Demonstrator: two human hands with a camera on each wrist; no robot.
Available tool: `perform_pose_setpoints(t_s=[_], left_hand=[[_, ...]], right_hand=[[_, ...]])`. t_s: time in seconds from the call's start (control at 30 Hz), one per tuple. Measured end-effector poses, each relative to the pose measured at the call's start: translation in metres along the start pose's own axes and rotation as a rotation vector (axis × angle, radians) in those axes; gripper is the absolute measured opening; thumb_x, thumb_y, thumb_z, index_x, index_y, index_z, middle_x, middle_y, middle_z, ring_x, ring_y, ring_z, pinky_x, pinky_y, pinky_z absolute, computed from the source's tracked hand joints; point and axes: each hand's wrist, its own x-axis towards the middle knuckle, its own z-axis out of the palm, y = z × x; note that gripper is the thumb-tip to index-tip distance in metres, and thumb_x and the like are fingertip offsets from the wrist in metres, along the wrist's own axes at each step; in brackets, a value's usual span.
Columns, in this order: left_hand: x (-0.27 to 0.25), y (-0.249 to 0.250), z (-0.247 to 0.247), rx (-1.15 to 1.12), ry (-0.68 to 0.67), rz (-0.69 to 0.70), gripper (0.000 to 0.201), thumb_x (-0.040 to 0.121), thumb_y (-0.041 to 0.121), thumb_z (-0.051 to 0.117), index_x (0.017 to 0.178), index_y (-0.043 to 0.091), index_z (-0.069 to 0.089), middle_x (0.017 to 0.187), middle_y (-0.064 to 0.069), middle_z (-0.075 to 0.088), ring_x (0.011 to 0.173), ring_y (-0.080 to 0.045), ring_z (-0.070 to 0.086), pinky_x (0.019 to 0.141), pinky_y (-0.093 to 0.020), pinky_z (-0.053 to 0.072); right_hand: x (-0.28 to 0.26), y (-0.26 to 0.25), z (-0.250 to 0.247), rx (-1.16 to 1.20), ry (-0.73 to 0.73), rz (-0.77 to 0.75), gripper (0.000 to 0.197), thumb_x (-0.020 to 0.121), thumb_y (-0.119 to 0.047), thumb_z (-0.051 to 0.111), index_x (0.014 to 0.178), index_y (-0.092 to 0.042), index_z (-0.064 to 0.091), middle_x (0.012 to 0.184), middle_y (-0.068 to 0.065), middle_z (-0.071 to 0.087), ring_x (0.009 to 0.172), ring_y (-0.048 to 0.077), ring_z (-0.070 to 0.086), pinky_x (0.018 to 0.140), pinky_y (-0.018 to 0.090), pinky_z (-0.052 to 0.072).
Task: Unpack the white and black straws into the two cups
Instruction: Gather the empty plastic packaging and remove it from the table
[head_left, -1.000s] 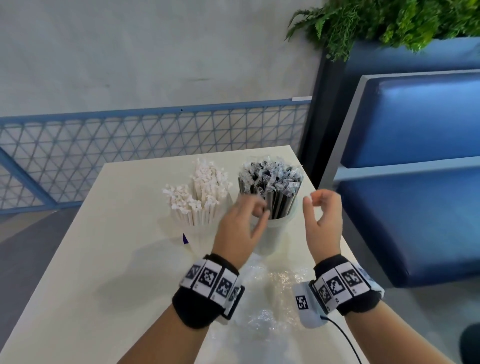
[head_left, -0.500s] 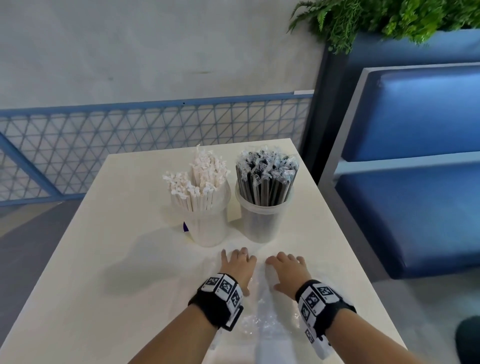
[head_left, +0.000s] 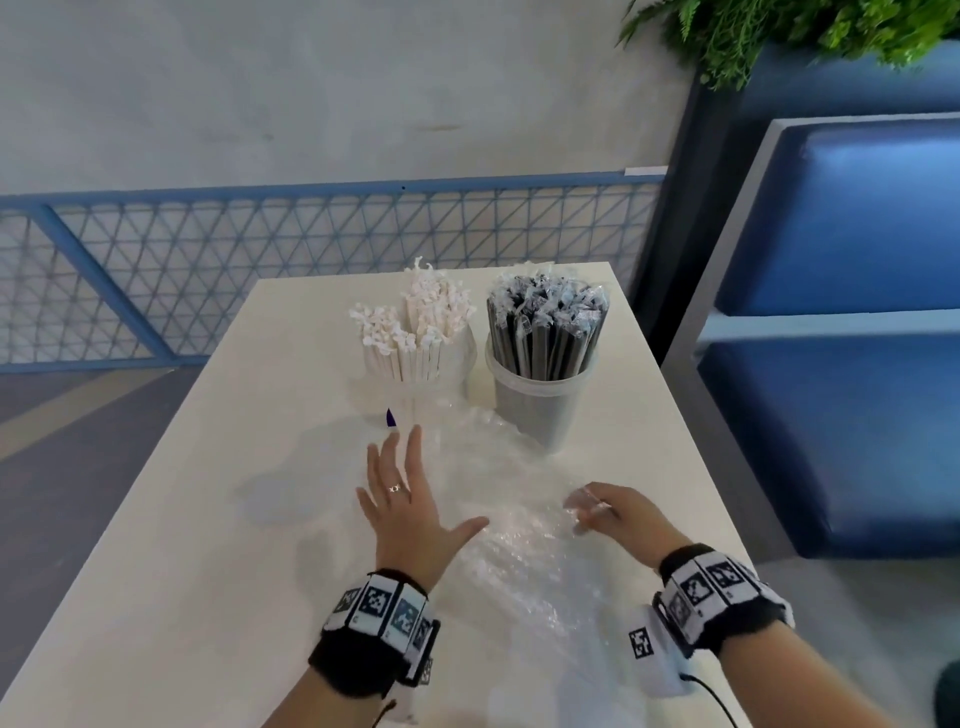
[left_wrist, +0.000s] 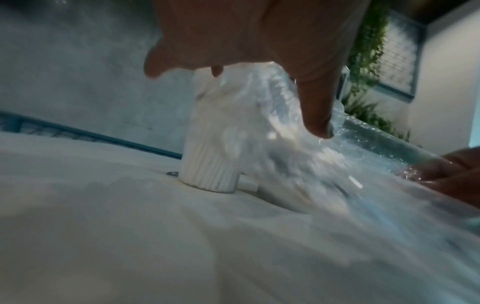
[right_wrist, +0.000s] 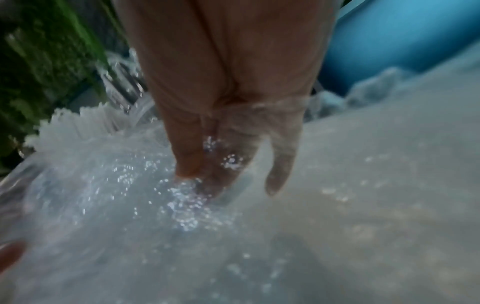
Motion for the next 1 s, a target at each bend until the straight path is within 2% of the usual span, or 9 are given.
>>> perform_pose_setpoints(t_s=[0.07,0.13,0.23,0.3,0.53,0.7,0.77,0.87,1.0], left_hand=[[-0.009,0.0,-0.006,-0.355,0.007,-0.055,0.128,0.058,0.041,0.083,0.146,0.022,-0.008,0.154,-0.002,-0.003,0.141,-0.012,-0.003,0.113,-0.033,0.011],[-0.016,0.008,-0.01,-0.57,-0.159,-0.157,0.122,0.066,0.03,0.081,0.146,0.018,-0.011,0.148,0.006,0.008,0.132,0.0,0.01,0.107,-0.019,0.012],[-0.017,0.018,-0.01,-0.799,-0.399,-0.143,0.072,0.077,0.018,0.072,0.133,0.03,0.03,0.128,0.009,0.049,0.12,-0.011,0.049,0.105,-0.028,0.036],[-0.014,0.025,-0.016,-0.945,-0.397,-0.111,0.044,0.08,0.006,0.068,0.115,0.027,0.05,0.1,0.002,0.069,0.094,-0.021,0.065,0.087,-0.035,0.052],[0.003,0.016,-0.055,-0.963,-0.398,0.02,0.016,0.088,0.001,0.056,0.093,0.015,0.06,0.076,-0.001,0.073,0.065,-0.012,0.063,0.061,-0.023,0.053],[0.025,-0.001,-0.076,-0.934,-0.505,0.075,0.031,0.09,0.004,0.054,0.116,0.022,0.054,0.09,-0.006,0.075,0.047,-0.009,0.048,0.042,-0.018,0.041],[0.03,-0.004,-0.077,-1.02,-0.573,0.029,0.044,0.089,-0.005,0.05,0.118,0.029,0.05,0.1,-0.005,0.073,0.044,-0.007,0.048,0.04,-0.016,0.036],[0.036,-0.009,-0.074,-1.091,-0.609,-0.001,0.049,0.085,-0.017,0.044,0.119,0.017,0.054,0.112,-0.006,0.066,0.043,-0.004,0.044,0.043,-0.013,0.037],[0.037,-0.011,-0.067,-1.152,-0.662,-0.102,0.038,0.086,-0.017,0.04,0.096,0.013,0.061,0.099,0.0,0.067,0.044,-0.003,0.049,0.044,-0.013,0.04]], right_hand=[[-0.011,-0.008,-0.004,0.124,0.035,-0.051,0.014,0.088,-0.007,0.058,0.088,-0.019,0.065,0.093,0.002,0.07,0.077,0.009,0.069,0.078,0.012,0.048],[-0.023,-0.016,-0.001,0.26,0.08,-0.085,0.007,0.089,-0.011,0.058,0.092,-0.014,0.064,0.091,-0.003,0.068,0.077,0.004,0.068,0.079,0.016,0.049],[-0.035,-0.032,0.009,0.432,0.16,-0.11,0.007,0.09,-0.012,0.055,0.093,-0.014,0.061,0.094,-0.005,0.063,0.084,0.008,0.068,0.087,0.03,0.049],[-0.038,-0.043,0.018,0.584,0.225,-0.11,0.006,0.09,-0.01,0.053,0.091,-0.014,0.059,0.095,-0.003,0.061,0.086,0.011,0.067,0.087,0.032,0.05],[-0.043,-0.068,0.05,0.692,0.349,-0.167,0.006,0.089,-0.007,0.056,0.086,-0.013,0.056,0.088,0.0,0.056,0.077,0.014,0.058,0.079,0.03,0.054],[-0.045,-0.074,0.065,0.611,0.387,-0.183,0.013,0.089,-0.003,0.055,0.091,-0.016,0.057,0.079,-0.003,0.053,0.064,0.008,0.051,0.064,0.022,0.051],[-0.044,-0.076,0.07,0.605,0.41,-0.173,0.026,0.089,0.004,0.05,0.101,-0.018,0.057,0.089,-0.002,0.055,0.061,0.006,0.051,0.06,0.02,0.049],[-0.043,-0.077,0.075,0.684,0.458,-0.143,0.042,0.086,0.013,0.041,0.106,-0.02,0.057,0.104,-0.001,0.056,0.061,0.007,0.048,0.061,0.021,0.046],[-0.046,-0.079,0.081,0.764,0.531,-0.038,0.037,0.088,0.012,0.04,0.093,-0.018,0.06,0.098,0.0,0.057,0.072,0.015,0.052,0.068,0.023,0.046]])
